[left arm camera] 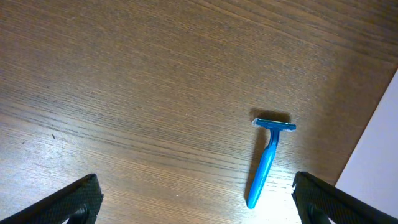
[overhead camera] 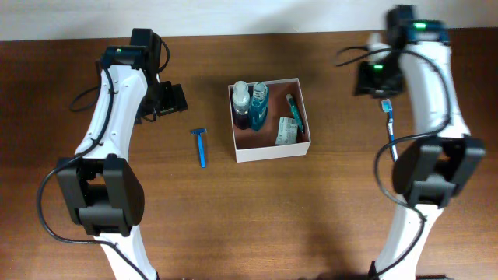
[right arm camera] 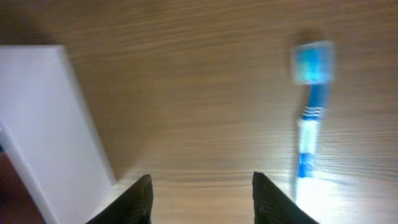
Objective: Pack container
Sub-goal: 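Drop the toothpaste tube into the pink box by opening the right gripper, then move the right gripper to the blue toothbrush and close on its handle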
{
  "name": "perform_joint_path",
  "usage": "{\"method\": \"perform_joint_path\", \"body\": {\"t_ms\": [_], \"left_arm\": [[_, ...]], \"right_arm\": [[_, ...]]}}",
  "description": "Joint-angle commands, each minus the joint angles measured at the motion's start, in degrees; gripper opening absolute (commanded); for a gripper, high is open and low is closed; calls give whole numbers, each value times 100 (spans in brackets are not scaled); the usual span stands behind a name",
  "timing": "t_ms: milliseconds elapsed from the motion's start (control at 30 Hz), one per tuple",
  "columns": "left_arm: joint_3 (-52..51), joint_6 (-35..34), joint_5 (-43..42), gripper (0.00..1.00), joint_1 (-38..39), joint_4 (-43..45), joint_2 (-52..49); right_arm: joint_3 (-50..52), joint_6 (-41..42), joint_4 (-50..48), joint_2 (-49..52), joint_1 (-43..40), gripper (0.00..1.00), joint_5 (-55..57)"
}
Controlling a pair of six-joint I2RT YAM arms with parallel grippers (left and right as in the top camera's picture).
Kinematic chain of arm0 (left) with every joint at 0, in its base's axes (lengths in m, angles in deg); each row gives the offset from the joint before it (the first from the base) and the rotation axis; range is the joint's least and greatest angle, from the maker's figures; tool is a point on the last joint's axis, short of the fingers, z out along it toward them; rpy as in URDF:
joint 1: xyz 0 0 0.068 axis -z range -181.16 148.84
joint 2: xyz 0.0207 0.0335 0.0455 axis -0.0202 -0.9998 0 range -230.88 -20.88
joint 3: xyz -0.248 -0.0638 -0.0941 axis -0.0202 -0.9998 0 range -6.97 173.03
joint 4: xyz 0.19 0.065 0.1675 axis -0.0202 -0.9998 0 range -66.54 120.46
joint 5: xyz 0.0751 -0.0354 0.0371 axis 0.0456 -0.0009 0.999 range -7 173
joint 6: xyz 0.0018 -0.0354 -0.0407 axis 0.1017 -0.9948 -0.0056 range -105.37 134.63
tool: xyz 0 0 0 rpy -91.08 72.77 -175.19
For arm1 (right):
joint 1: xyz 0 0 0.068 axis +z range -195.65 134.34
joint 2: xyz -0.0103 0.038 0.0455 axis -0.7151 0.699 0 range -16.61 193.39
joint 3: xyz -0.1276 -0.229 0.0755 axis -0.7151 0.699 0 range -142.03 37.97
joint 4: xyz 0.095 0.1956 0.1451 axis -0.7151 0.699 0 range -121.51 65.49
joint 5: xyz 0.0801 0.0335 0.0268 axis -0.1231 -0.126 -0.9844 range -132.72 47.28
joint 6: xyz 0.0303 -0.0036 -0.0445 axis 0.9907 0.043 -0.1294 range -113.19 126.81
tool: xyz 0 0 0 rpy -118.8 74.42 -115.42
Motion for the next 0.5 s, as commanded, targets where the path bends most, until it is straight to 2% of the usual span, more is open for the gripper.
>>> {"method": "perform_joint_path", "body": {"t_ms": [0,133,233,467], "left_arm": [[-13,-35,63,99,0,11,83],[-13,-35,63,99,0,13,83],[-13,-35,63,99,0,11,83],[-13,-35,63,99,0,11,83]], "right_arm": [[26,-247,2,11,-407,51,109],[33,-809,-37,131,-772,66,111],[33,-1056,-33,280,-955,84,114],[33,-1851,-39,612,-1058,95,590]]}}
